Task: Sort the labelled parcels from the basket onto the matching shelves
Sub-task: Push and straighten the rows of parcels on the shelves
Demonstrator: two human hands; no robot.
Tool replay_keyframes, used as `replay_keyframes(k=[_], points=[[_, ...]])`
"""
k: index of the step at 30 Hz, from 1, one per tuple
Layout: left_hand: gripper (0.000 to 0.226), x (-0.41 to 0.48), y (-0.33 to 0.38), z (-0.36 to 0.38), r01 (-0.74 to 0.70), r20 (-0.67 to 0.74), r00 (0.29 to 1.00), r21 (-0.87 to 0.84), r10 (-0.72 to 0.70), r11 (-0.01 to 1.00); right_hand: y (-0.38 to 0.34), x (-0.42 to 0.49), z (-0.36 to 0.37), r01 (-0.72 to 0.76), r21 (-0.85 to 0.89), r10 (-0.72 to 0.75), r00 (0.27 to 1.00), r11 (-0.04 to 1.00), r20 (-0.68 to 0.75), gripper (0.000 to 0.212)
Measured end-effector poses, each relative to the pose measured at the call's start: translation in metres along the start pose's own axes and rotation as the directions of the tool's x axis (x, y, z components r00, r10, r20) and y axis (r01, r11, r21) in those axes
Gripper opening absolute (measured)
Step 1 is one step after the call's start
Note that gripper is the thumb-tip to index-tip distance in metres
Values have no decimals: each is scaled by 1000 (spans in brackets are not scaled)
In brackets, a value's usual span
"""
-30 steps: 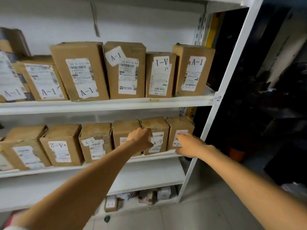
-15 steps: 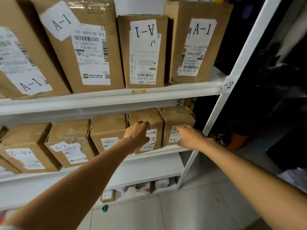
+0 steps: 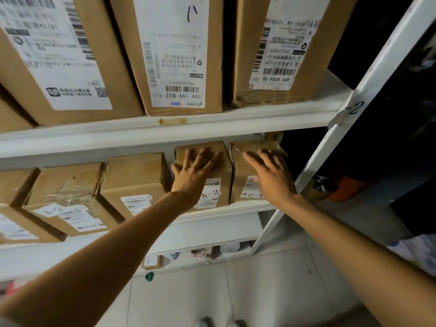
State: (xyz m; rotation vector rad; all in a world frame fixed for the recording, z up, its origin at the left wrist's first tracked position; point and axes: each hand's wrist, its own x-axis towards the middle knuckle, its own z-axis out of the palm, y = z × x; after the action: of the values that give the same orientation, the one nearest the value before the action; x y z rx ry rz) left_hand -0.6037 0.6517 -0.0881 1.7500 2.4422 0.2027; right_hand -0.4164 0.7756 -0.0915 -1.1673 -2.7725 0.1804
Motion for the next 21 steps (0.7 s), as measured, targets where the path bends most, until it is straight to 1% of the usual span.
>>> replay_keyframes(k=[2, 5, 7, 10, 18, 21], points=[[89, 8, 9, 0, -6, 4, 1000, -11, 6, 1000, 13, -2, -2, 11, 4, -11, 999, 1000, -32, 69], [89, 15, 27, 3, -1, -7, 1000, 4, 1, 1000, 32, -3, -4, 18, 0, -18, 997, 1000, -77, 75], [89, 16, 32, 2, 4, -22, 1000, 12, -4, 1000, 37, -3, -7, 31, -13, -32, 997, 999, -68, 81], [88, 13, 32, -1, 13, -37, 999, 21, -13, 1000, 39, -4, -12, 53, -20, -54, 997, 998, -51, 77], [86, 5, 35, 1, 31, -57, 998, 40, -29, 999, 47, -5, -12, 122, 28, -120, 992, 992, -46, 81], [86, 4, 36, 0, 8, -33, 999, 69, -6, 998, 50, -6, -11, 137, 53, -135, 990, 989, -36, 80]])
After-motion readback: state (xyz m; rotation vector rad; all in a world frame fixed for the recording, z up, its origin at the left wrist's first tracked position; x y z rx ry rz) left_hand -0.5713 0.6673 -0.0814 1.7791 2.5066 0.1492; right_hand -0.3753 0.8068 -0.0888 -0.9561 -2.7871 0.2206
